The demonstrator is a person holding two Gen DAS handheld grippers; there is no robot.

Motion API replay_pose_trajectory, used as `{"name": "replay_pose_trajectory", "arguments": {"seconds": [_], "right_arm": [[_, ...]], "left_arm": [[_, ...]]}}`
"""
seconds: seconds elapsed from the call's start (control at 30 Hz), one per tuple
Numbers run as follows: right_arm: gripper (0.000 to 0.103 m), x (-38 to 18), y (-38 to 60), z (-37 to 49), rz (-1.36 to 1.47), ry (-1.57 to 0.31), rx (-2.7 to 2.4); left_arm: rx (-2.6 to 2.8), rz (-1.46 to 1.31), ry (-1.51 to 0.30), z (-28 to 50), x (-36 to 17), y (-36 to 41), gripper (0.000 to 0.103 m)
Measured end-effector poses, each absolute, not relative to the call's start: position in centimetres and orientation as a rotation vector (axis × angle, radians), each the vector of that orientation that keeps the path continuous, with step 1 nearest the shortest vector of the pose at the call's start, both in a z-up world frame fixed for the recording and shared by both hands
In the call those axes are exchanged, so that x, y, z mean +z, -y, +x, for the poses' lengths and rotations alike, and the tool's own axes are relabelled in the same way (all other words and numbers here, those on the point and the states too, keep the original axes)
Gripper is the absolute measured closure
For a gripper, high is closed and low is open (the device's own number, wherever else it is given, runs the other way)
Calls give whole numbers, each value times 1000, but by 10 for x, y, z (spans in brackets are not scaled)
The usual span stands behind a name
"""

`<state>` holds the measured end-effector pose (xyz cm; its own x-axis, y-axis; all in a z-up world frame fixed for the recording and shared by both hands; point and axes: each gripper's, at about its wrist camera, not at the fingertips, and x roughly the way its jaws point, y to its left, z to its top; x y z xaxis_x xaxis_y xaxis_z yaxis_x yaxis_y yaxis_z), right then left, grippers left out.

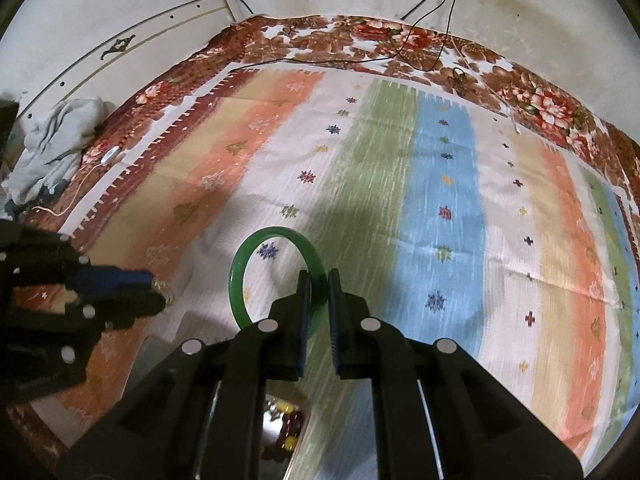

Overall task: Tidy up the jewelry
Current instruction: 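Carry both held pieces over the silver tin box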

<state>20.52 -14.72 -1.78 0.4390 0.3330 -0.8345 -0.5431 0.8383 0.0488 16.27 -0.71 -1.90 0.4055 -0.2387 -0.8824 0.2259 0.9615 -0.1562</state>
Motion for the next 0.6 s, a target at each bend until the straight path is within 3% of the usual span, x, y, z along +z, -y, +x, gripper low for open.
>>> {"name": "replay_pose_trajectory", "arguments": {"seconds": [0.6], "right_arm": [[93,10,183,119,-167,-887,571]], "left_arm": [[-355,-126,-1028,98,-11,7,90]]}}
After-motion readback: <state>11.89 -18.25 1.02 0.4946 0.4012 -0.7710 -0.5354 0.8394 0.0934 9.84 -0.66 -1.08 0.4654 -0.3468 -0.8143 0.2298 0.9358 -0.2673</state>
